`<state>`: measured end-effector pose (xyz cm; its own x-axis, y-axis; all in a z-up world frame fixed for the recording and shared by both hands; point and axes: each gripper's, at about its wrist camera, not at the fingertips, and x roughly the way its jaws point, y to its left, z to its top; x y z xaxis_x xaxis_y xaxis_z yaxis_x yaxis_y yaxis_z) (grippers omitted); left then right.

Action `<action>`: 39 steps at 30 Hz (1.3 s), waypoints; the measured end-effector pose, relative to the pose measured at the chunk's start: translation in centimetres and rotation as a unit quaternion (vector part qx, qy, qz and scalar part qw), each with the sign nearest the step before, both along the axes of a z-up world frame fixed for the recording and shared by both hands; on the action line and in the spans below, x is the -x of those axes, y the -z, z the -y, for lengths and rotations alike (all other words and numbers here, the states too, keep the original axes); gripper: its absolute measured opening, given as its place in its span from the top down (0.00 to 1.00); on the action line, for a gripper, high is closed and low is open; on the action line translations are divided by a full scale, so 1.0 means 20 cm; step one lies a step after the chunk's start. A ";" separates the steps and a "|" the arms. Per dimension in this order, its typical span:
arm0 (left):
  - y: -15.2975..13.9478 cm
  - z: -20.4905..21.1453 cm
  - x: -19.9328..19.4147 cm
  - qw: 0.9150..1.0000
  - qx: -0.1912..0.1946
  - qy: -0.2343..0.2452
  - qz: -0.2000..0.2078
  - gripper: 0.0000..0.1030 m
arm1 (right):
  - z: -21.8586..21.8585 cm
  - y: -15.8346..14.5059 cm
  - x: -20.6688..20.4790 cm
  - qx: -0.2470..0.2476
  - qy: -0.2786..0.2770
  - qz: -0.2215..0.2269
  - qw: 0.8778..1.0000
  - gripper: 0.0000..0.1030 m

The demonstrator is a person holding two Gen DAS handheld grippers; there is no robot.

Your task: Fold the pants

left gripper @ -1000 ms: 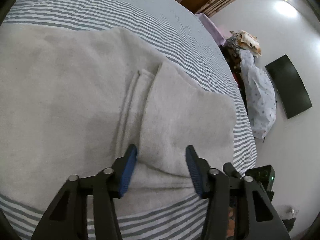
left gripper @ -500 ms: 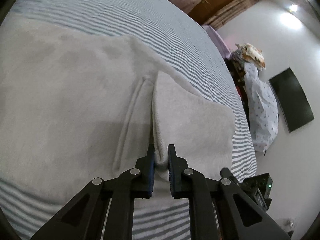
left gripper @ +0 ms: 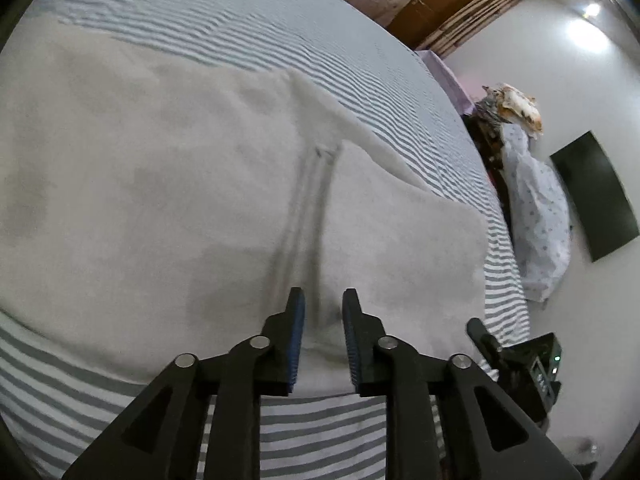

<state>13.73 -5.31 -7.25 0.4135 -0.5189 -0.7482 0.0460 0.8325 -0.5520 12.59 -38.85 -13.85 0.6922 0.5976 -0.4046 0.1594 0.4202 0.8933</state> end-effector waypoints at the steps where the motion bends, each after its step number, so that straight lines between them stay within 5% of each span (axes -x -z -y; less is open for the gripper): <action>1: 0.00 -0.02 0.01 1.000 -0.002 -0.001 -0.002 0.73 | 0.01 0.01 0.00 -0.003 0.000 -0.001 1.000 0.54; 3: 0.00 -0.05 0.01 1.000 -0.008 -0.006 -0.008 0.61 | 0.02 0.01 0.00 -0.006 0.001 0.000 1.000 0.54; 10: 0.07 -0.02 -0.07 0.998 0.032 0.011 -0.043 0.53 | 0.01 0.00 -0.01 -0.001 0.002 -0.001 1.000 0.54; 16: 0.08 0.09 -0.17 0.999 0.017 0.018 -0.037 0.46 | -0.01 -0.01 -0.01 0.005 0.002 -0.001 1.000 0.54; 17: 0.07 0.11 -0.17 0.999 0.009 0.021 -0.031 0.49 | -0.01 -0.01 -0.01 0.005 0.002 -0.002 1.000 0.54; 19: 0.06 0.13 -0.18 0.999 -0.018 0.021 -0.024 0.70 | -0.01 -0.01 -0.01 0.006 0.003 -0.002 1.000 0.54; 24: 0.03 0.07 -0.16 1.000 -0.007 -0.001 -0.012 0.86 | -0.03 -0.03 -0.02 0.025 0.000 -0.001 1.000 0.54; 31: -0.01 0.01 -0.12 1.000 -0.004 -0.021 0.006 0.90 | -0.11 -0.11 -0.01 0.082 -0.016 -0.007 0.996 0.48; 35: 0.05 -0.04 -0.11 0.999 -0.024 -0.026 0.001 0.98 | -0.13 -0.18 0.05 0.106 -0.024 -0.048 0.993 0.44; 39: 0.06 -0.08 -0.11 1.000 0.017 -0.015 -0.003 0.97 | -0.16 -0.29 0.10 0.138 -0.087 -0.063 0.985 0.44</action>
